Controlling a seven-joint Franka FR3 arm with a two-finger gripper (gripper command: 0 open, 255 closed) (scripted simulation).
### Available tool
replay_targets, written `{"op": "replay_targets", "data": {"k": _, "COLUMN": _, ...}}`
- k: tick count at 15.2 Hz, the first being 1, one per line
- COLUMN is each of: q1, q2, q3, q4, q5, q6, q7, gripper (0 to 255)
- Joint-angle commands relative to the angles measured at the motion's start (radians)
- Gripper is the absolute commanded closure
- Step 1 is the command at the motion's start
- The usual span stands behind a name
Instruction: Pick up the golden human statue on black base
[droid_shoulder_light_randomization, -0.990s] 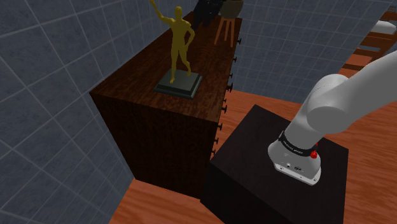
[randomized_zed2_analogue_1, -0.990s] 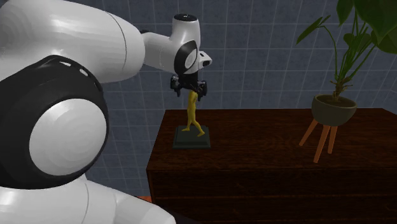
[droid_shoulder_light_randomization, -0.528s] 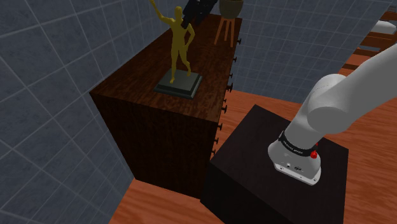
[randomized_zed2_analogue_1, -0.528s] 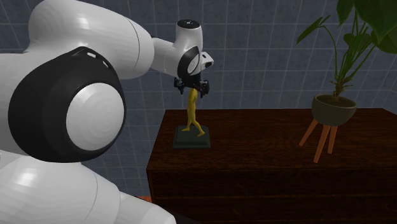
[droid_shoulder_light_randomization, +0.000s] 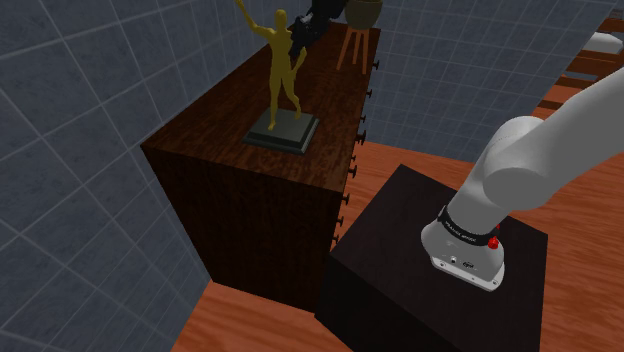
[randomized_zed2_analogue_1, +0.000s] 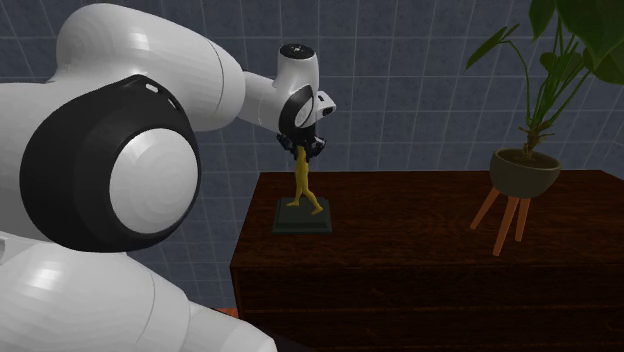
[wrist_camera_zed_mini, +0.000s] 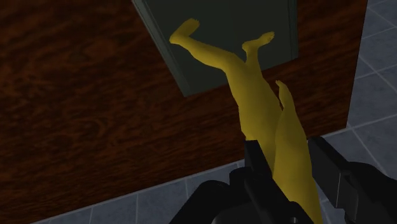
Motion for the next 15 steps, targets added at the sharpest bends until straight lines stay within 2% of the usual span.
{"op": "replay_targets", "data": {"k": 1, "q1": 0.0, "q2": 0.001, "q3": 0.0, "q4": -0.001, "q5": 0.0, "q6": 0.001, "q7": 0.0, "gripper": 255}}
{"op": "replay_targets", "data": {"k": 7, "q1": 0.0, "q2": 0.0, "q3": 0.0, "q4": -0.001, "q5": 0.0, "q6": 0.001, "q7": 0.001, "gripper": 255}}
{"op": "replay_targets", "data": {"k": 15, "q1": -0.008, "q2": -0.009, "q3": 0.001, "q4": 0.098, "q5": -0.019, "q6": -0.106, "q7": 0.025, "gripper": 255}}
